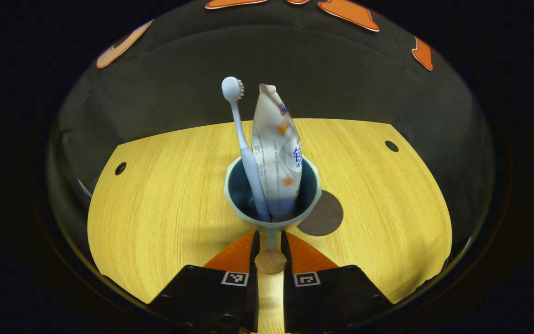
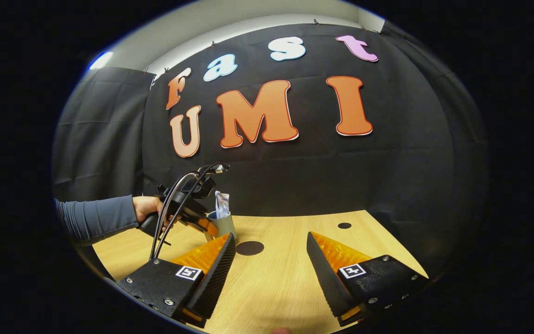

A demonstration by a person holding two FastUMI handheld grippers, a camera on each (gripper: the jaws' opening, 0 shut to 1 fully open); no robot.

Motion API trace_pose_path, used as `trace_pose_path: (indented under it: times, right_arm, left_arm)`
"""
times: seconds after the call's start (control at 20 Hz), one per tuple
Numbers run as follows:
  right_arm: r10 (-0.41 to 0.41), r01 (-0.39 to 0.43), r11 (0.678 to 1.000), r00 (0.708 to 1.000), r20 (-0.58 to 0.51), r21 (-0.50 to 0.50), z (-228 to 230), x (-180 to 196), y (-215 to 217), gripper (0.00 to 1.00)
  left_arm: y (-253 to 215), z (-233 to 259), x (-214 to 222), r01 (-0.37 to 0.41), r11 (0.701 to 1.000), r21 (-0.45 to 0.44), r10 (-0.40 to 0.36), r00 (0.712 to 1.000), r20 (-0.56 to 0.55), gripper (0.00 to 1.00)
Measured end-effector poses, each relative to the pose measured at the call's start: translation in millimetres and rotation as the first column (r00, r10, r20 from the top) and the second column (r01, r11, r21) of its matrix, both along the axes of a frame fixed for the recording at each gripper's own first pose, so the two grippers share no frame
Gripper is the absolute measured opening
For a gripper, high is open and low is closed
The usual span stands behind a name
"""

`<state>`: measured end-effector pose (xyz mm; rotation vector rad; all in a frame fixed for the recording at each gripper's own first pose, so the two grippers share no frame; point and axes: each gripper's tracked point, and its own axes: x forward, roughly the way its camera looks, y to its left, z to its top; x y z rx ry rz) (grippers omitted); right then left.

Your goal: Put the toothbrush and toothpaste on the desktop into the cup, then pick up the cup and place it on the coaster on the desktop.

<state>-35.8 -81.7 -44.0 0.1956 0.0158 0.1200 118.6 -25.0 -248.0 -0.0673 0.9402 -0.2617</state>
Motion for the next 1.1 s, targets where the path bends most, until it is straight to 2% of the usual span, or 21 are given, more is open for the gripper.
trace_pose_path:
  times: [0.35, 0.7, 0.9, 0.95, 1.0, 1.1]
  right_arm:
    - [-0.022, 0.022, 1.000, 1.000, -0.022, 0.003, -13.6, -14.6, -24.5, 0.92]
    - [-0.040, 0.041, 0.999, 0.998, -0.051, 0.012, -27.6, -18.4, -40.0, 0.92]
    - [-0.040, 0.042, 0.999, 0.997, -0.068, 0.031, -34.0, -16.4, -39.6, 0.92]
    - [-0.040, 0.043, 0.999, 0.996, -0.075, 0.034, -35.6, -16.2, -38.3, 0.92]
    - [-0.042, 0.044, 0.999, 0.996, -0.081, 0.032, -37.7, -15.3, -37.4, 0.92]
    - [-0.046, 0.048, 0.999, 0.995, -0.088, 0.025, -39.2, -15.0, -34.7, 0.92]
  left_arm:
    - [1.9, -2.0, -0.2, 0.042, 0.999, 0.009, -0.042, 0.999, -0.006, 0.21]
    - [5.1, 2.7, -5.6, 0.041, 0.999, 0.018, -0.041, 0.998, -0.041, 0.21]
    - [5.5, 0.4, -4.0, 0.055, 0.998, 0.025, -0.054, 0.998, -0.029, 0.21]
    - [7.0, 1.4, -3.2, 0.056, 0.998, 0.021, -0.055, 0.998, -0.019, 0.28]
    - [6.1, 3.3, -4.7, 0.056, 0.998, 0.010, -0.056, 0.998, -0.002, 0.24]
    - [4.4, 12.4, -0.4, 0.062, 0.998, -0.011, -0.061, 0.997, 0.046, 0.29]
